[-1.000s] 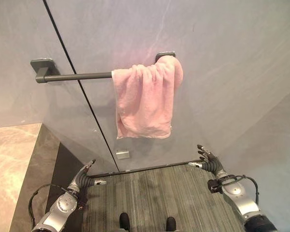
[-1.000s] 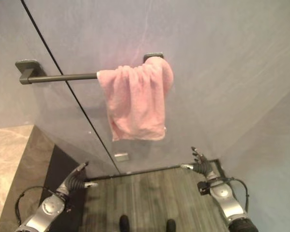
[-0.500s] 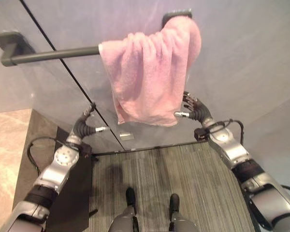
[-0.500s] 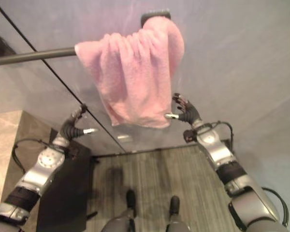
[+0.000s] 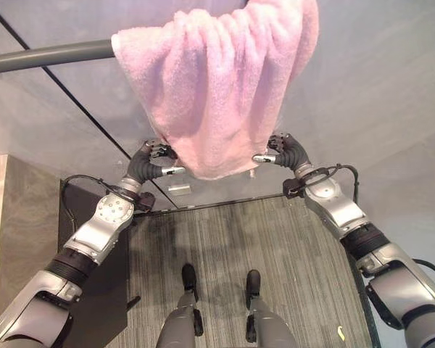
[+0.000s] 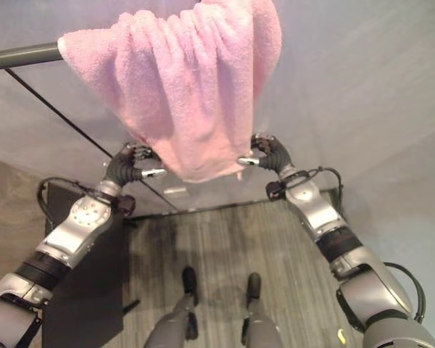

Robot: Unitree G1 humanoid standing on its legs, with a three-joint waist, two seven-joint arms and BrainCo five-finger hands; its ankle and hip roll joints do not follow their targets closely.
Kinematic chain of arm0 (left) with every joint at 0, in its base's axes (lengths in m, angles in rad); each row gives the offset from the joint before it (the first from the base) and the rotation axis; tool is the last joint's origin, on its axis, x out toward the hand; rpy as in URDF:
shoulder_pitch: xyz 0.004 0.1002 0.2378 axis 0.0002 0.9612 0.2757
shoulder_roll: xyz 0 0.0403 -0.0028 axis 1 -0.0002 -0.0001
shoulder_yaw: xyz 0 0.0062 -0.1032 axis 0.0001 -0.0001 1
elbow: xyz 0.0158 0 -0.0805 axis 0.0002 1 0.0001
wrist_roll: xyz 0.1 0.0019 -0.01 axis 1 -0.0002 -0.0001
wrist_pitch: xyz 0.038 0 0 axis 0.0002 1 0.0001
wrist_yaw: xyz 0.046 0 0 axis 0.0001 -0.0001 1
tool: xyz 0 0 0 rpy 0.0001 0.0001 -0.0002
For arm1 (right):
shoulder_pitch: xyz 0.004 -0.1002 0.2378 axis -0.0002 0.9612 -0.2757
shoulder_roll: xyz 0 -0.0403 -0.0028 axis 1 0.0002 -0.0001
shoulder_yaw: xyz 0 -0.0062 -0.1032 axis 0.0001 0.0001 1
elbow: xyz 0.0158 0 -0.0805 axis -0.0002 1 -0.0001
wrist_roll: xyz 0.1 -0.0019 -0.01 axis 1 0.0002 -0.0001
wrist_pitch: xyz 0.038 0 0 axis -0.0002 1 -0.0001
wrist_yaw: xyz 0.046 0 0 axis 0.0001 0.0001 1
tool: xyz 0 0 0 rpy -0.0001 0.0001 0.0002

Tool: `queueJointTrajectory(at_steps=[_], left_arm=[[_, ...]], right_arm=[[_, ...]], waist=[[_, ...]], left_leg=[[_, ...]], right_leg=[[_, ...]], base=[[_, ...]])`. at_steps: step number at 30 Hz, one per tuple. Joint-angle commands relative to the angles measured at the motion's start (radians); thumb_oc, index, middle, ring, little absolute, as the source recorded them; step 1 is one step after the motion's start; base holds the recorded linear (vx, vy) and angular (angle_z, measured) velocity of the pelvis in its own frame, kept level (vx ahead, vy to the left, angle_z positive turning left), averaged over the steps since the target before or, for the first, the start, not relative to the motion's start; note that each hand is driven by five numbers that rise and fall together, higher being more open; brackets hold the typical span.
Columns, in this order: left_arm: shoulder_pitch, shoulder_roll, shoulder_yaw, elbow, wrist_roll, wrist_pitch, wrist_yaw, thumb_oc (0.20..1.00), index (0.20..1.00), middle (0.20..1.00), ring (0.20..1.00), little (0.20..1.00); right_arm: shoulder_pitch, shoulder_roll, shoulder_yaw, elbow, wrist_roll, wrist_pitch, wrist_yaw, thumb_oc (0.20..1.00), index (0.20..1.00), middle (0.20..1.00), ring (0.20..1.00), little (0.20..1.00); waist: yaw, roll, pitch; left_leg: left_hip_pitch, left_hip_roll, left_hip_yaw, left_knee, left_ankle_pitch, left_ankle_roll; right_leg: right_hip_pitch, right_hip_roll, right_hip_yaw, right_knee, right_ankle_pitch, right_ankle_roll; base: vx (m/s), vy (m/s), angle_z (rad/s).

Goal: Put brush and paste in cup on sink, flatten towel.

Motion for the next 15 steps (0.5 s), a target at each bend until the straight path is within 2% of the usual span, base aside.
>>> queueJointTrajectory(at_steps=[1, 8, 9, 10, 11, 12, 13, 14, 15], left_arm=[[-0.082, -0.030, -0.008, -0.036, -0.026, -0.057, -0.011, 1.000, 1.000, 1.000, 1.000, 1.000], [-0.077, -0.075, -0.027, -0.050, -0.041, -0.058, -0.013, 1.000, 1.000, 1.000, 1.000, 1.000], [-0.075, -0.081, -0.032, -0.047, -0.042, -0.058, -0.013, 1.000, 1.000, 1.000, 1.000, 1.000], [-0.076, -0.082, -0.034, -0.051, -0.041, -0.056, -0.014, 1.000, 1.000, 1.000, 1.000, 1.000], [-0.074, -0.086, -0.038, -0.048, -0.042, -0.055, -0.016, 1.000, 1.000, 1.000, 1.000, 1.000], [-0.071, -0.090, -0.040, -0.050, -0.046, -0.053, -0.019, 1.000, 1.000, 1.000, 1.000, 1.000], [-0.069, -0.096, -0.040, -0.051, -0.054, -0.052, -0.019, 0.843, 0.843, 0.843, 0.843, 0.843], [-0.066, -0.100, -0.040, -0.049, -0.059, -0.053, -0.019, 0.460, 0.460, 0.460, 0.460, 0.460], [-0.066, -0.100, -0.040, -0.049, -0.059, -0.053, -0.019, 0.410, 0.410, 0.410, 0.410, 0.410]], right_arm=[[-0.006, 0.018, 0.010, -0.076, 0.047, -0.054, 0.012, 1.000, 1.000, 1.000, 1.000, 1.000], [0.019, 0.058, 0.020, -0.105, 0.088, -0.064, 0.022, 1.000, 1.000, 1.000, 1.000, 1.000], [0.019, 0.065, 0.025, -0.102, 0.091, -0.063, 0.022, 0.906, 0.906, 0.906, 0.906, 0.906], [0.016, 0.071, 0.030, -0.100, 0.092, -0.061, 0.023, 0.752, 0.752, 0.752, 0.752, 0.752], [0.014, 0.074, 0.036, -0.100, 0.093, -0.060, 0.022, 0.564, 0.564, 0.564, 0.564, 0.564], [0.012, 0.081, 0.039, -0.100, 0.094, -0.059, 0.023, 0.498, 0.498, 0.498, 0.498, 0.498], [0.011, 0.086, 0.041, -0.099, 0.096, -0.059, 0.022, 0.351, 0.351, 0.351, 0.351, 0.351], [0.009, 0.090, 0.043, -0.099, 0.095, -0.059, 0.021, 0.200, 0.200, 0.200, 0.200, 0.200], [0.009, 0.090, 0.043, -0.099, 0.095, -0.059, 0.021, 0.200, 0.200, 0.200, 0.200, 0.200]], waist=[[-0.008, -0.038, -0.061], [-0.010, -0.039, -0.070], [-0.009, -0.038, -0.072], [-0.008, -0.038, -0.072], [-0.008, -0.037, -0.074], [-0.007, -0.037, -0.075], [-0.006, -0.037, -0.077], [-0.006, -0.038, -0.079], [-0.006, -0.038, -0.079]], left_leg=[[0.022, 0.025, -0.051, 0.005, -0.003, -0.082], [0.022, 0.028, -0.056, 0.005, -0.004, -0.083], [0.021, 0.028, -0.057, 0.005, -0.003, -0.084], [0.021, 0.028, -0.058, 0.005, -0.003, -0.084], [0.021, 0.029, -0.058, 0.005, -0.003, -0.084], [0.021, 0.029, -0.058, 0.005, -0.003, -0.083], [0.020, 0.028, -0.059, 0.005, -0.003, -0.083], [0.019, 0.029, -0.060, 0.005, -0.002, -0.083], [0.019, 0.029, -0.060, 0.005, -0.002, -0.083]], right_leg=[[-0.074, -0.097, 0.091, -0.002, 0.101, 0.081], [-0.075, -0.093, 0.101, -0.002, 0.094, 0.079], [-0.076, -0.092, 0.104, -0.002, 0.093, 0.079], [-0.077, -0.092, 0.105, -0.002, 0.092, 0.079], [-0.078, -0.091, 0.106, -0.002, 0.092, 0.079], [-0.078, -0.091, 0.107, -0.002, 0.092, 0.078], [-0.079, -0.090, 0.108, -0.002, 0.091, 0.078], [-0.080, -0.089, 0.109, -0.002, 0.091, 0.078], [-0.080, -0.089, 0.109, -0.002, 0.091, 0.078]], base=[[0.00, 0.000, 0.00], [0.00, 0.000, 0.00], [0.00, 0.000, 0.00], [0.00, 0.000, 0.00], [0.00, 0.000, 0.00], [0.00, 0.000, 0.00], [0.00, 0.000, 0.00], [0.00, 0.000, 0.00], [0.00, 0.000, 0.00]])
